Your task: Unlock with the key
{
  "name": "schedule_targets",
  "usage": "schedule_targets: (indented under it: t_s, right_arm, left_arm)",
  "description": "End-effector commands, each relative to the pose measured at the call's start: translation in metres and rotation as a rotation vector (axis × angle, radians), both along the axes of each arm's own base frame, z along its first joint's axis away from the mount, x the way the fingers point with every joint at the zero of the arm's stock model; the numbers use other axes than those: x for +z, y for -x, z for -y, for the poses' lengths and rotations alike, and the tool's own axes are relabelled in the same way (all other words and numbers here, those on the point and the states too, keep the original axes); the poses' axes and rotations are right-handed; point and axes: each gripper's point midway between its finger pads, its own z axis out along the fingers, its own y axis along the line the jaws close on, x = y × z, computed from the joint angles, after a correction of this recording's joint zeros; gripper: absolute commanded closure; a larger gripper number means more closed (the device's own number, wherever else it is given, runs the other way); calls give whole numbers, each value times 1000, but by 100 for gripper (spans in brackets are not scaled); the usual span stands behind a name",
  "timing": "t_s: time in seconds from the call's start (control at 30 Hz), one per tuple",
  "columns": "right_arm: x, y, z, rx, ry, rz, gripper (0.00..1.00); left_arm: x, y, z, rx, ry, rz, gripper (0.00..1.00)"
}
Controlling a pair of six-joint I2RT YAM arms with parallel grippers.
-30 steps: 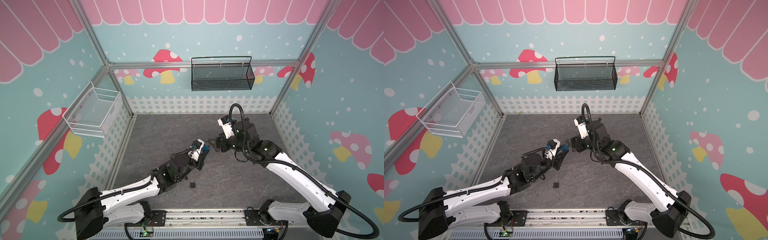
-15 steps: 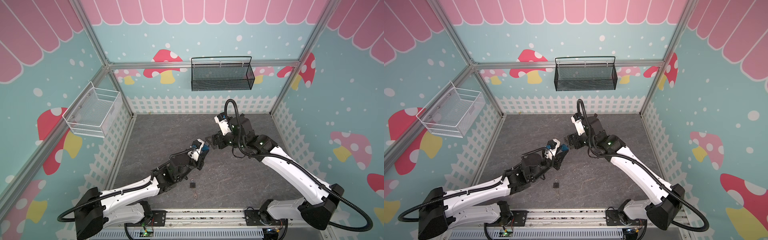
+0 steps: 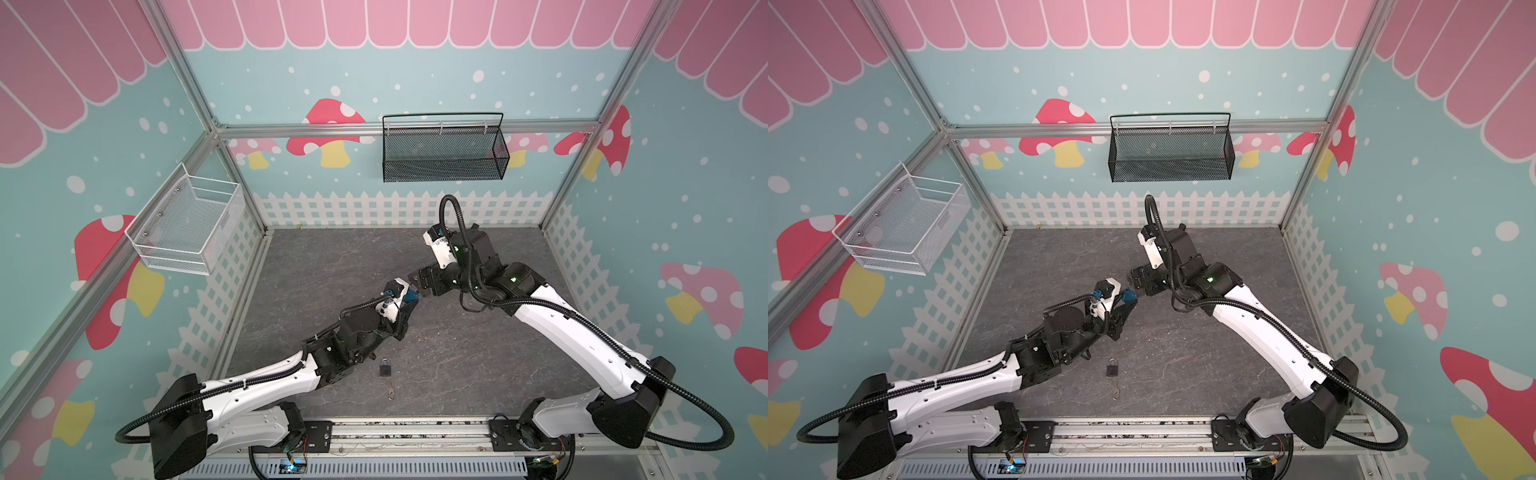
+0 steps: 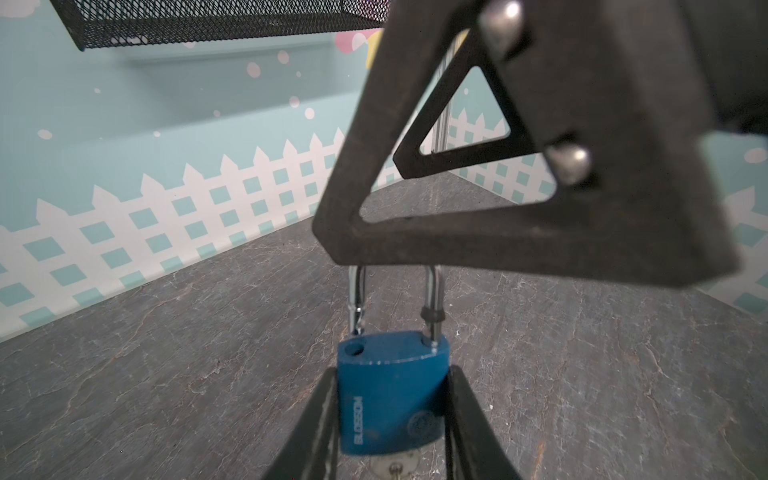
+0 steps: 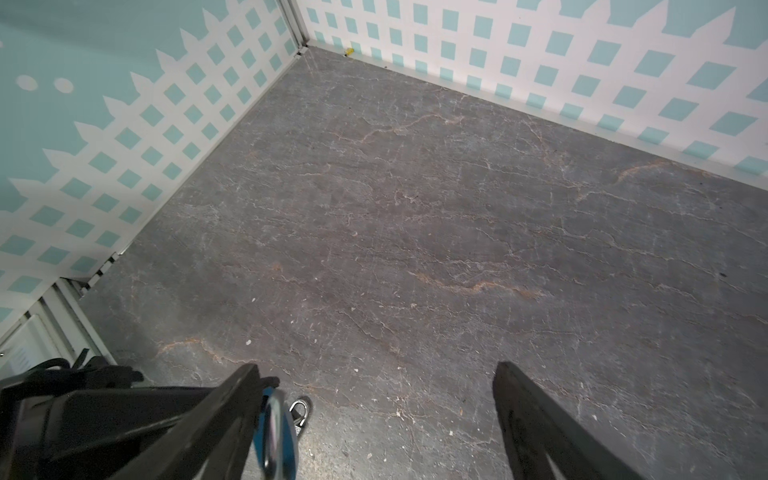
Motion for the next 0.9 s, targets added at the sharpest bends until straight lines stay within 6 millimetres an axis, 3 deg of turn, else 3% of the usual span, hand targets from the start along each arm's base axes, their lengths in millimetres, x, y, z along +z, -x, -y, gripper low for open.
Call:
schedule_targets:
  t_s: [0.0,0.4,0.87]
  right_arm:
    - [-1,-3,10,-36,69,5,9]
    - [-7,-4,19,-15,173,-25,4]
    - [-7,2,23,104,153,-77,2]
  left_arm:
    - [18,-2,2,9,20,39,100]
    - [20,2,1,-14,7,61,100]
    - [26,6,-3,-24,9,100,100]
